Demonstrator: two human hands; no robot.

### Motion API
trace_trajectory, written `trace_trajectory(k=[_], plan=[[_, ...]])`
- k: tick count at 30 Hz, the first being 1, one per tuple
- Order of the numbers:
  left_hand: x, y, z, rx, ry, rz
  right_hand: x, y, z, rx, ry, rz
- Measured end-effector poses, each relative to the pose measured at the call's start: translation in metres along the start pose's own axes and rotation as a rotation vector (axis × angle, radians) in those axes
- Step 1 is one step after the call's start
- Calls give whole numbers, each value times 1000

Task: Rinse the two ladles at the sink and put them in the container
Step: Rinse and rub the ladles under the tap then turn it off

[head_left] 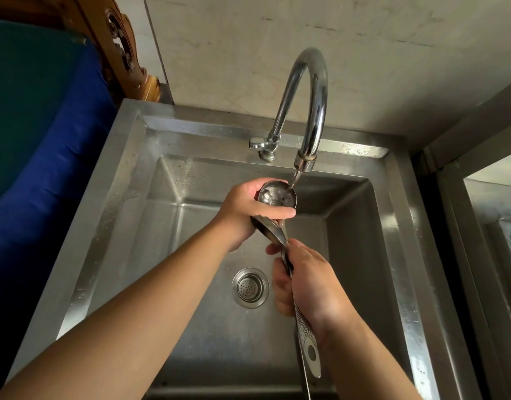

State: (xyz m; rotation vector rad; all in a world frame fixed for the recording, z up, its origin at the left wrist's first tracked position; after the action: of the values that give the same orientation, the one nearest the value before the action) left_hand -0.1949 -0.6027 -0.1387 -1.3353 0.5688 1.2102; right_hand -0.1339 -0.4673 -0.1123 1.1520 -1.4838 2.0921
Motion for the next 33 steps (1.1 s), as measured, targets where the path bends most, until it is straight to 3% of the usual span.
trace_trajectory(k=[6, 13, 16, 20, 25, 29, 33], plan=[[0, 9, -13, -261, 256, -13, -7, -4, 5, -22, 58, 83], [-13, 7, -12, -283, 452, 108, -3, 2, 0, -4, 152, 89], [-6, 7, -12, -182, 358, 83, -3, 6, -2, -6, 169, 74], [6, 5, -4, -34, 65, -12, -1, 10, -3, -9, 164, 38], [12, -2, 5, 53, -176, -88, -3, 9, -1, -13, 136, 23], [12, -3, 10, 107, -115, -78, -5, 6, 1, -17, 100, 8], [4, -2, 1, -16, -15, -41, -6, 5, 4, -1, 93, 2]])
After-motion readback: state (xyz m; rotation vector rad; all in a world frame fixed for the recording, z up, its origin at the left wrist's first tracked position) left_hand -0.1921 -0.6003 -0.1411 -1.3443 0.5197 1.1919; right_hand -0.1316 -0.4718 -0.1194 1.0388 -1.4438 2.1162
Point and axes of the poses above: each hand's wrist, its own y-axis towards the middle knuckle, its own z-axis out of the palm, x = y × z, the point moved 10 cm from there along y, towards the middle knuckle, and after that the axes turned 5 degrees about -z, right-handed, at the moved point
